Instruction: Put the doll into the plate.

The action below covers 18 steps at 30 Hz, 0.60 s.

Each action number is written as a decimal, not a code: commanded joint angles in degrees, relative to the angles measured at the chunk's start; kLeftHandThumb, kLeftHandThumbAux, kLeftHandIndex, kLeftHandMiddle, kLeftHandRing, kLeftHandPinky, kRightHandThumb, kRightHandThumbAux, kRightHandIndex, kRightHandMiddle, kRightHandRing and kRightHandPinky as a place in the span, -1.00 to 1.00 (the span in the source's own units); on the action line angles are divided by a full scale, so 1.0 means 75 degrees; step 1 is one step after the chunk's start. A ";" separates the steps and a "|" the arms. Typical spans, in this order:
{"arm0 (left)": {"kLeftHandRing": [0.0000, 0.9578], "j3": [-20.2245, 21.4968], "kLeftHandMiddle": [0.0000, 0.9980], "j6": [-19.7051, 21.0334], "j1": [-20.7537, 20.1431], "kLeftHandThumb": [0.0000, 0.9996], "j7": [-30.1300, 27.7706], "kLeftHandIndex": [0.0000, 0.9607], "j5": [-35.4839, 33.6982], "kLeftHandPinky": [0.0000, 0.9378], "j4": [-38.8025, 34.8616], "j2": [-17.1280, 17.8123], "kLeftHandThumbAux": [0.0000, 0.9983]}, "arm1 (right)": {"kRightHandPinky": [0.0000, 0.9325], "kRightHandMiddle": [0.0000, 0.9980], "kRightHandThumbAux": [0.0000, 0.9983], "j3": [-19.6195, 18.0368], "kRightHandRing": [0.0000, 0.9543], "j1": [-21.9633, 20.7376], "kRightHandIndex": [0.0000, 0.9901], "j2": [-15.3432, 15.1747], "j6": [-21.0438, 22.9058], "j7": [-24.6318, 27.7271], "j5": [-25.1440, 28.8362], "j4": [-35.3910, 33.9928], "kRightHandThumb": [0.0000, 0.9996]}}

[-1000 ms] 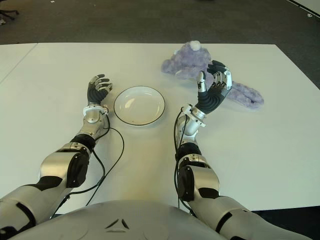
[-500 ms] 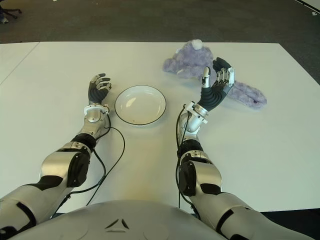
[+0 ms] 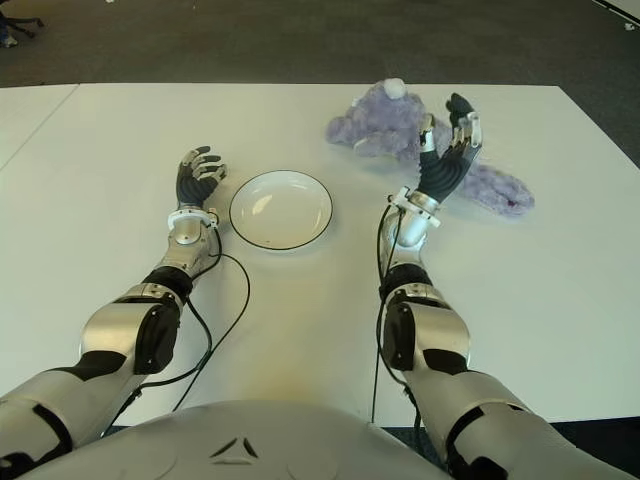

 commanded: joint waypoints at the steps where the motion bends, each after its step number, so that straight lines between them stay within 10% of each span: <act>1: -0.23 0.0035 -0.32 0.0914 0.1259 -0.27 -0.0078 -0.53 -0.0017 -0.14 0.0913 -0.0283 0.76 | -0.99 -0.71 0.53 0.0266 -0.83 -0.0220 -0.45 -0.0658 0.0599 0.0267 -0.0234 0.0232 -0.50; 18: -0.28 0.0130 -0.36 0.0965 0.1238 -0.31 -0.0248 -0.52 -0.0126 -0.22 0.0913 -0.0284 0.77 | -1.00 -0.99 0.31 0.0874 -1.00 -0.0572 -0.77 -0.1713 0.1424 0.1011 -0.0425 0.0674 -0.69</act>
